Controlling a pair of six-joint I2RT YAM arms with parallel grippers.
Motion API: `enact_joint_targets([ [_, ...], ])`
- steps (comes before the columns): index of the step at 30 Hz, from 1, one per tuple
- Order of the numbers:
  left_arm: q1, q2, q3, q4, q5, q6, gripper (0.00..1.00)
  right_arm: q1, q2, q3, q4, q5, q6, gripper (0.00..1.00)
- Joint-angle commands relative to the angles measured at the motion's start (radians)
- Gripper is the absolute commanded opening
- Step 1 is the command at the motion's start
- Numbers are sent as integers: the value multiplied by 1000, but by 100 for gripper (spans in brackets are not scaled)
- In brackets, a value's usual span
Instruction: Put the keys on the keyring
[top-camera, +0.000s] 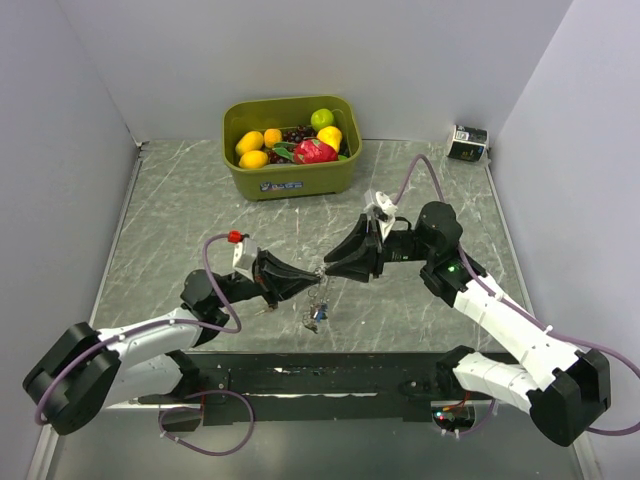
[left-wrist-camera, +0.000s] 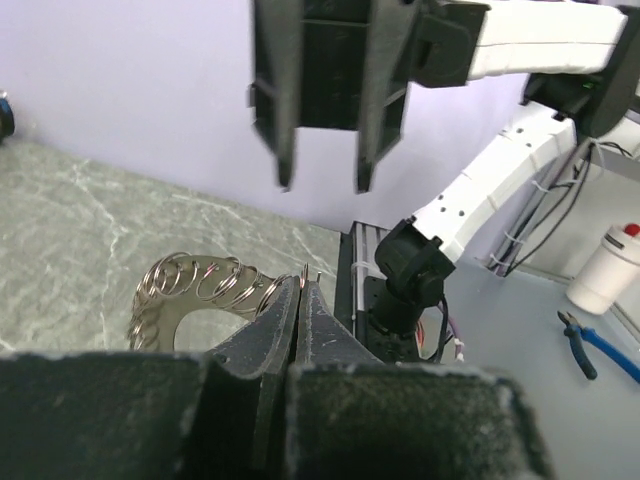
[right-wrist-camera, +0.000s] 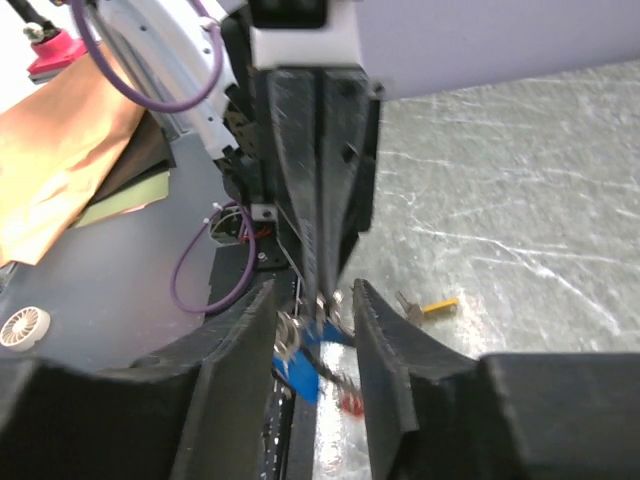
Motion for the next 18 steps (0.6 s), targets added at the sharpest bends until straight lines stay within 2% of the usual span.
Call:
enact_joint_targets([
  [1,-20,22,19,421,-103,-45,1,8,-25,17,43,-29,7,35],
  [5,-39,28,22,421,-153,-28,1,8,-54,-4,25,14,-1,34],
  [8,-50,19,13,432,-213,-25,1,8,-74,-9,-21,61,-21,38],
  [12,-65,9,-1,453,-270,-8,1,8,-91,-49,20,88,5,46],
  [18,-73,11,-12,495,-284,-13,1,8,-65,-75,61,78,30,50],
])
